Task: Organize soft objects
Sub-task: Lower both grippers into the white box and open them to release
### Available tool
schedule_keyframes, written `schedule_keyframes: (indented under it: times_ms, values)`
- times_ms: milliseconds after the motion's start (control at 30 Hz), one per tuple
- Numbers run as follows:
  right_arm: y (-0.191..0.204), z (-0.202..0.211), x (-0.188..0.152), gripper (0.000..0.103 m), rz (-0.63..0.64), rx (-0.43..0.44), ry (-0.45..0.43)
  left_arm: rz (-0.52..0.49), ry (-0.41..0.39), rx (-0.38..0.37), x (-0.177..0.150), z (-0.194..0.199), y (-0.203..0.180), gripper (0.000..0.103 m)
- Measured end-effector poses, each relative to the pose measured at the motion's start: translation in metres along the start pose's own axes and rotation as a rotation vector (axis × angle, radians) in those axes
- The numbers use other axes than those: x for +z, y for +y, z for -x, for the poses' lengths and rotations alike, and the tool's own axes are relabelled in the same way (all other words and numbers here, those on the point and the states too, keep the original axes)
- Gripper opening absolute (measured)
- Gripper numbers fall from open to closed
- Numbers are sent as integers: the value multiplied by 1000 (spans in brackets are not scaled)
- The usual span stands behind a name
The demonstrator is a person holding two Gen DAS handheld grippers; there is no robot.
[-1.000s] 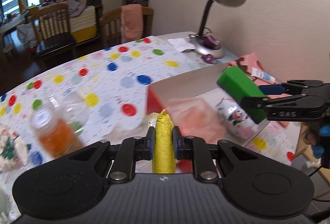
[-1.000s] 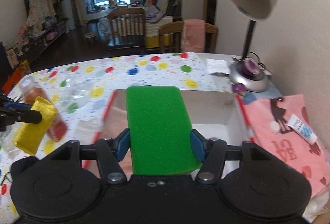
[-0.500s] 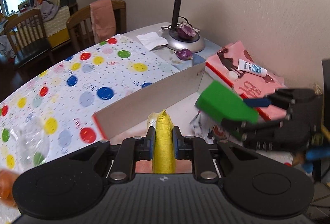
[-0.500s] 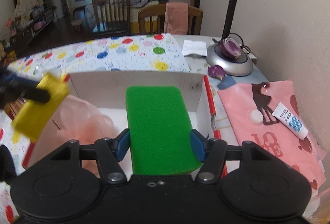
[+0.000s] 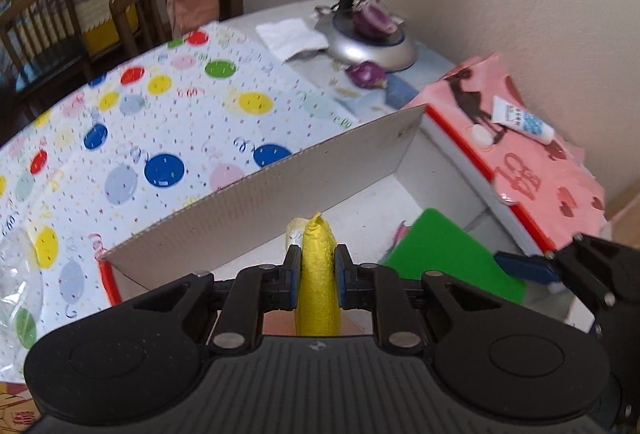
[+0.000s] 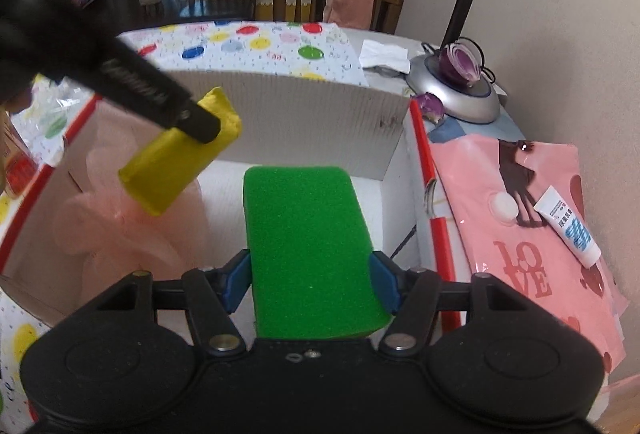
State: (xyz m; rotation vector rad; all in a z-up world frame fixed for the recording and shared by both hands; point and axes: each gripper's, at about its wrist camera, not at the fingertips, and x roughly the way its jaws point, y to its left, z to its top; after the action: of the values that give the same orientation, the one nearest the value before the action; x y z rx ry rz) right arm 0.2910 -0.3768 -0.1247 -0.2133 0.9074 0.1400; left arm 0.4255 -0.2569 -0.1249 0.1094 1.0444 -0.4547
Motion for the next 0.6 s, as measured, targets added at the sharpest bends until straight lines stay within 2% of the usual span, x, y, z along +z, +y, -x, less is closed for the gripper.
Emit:
schedule_keyframes:
  times_ms: [333, 467, 600]
  values:
    - [-4, -13, 0, 70, -12, 7, 17, 26, 115, 4, -12, -39, 6, 16]
    - [-5, -13, 1, 71, -16, 17, 11, 46, 125, -17, -16, -42, 9, 16]
    - [-7, -10, 2, 77, -30, 30, 0, 48, 99, -27, -17, -35, 8, 17]
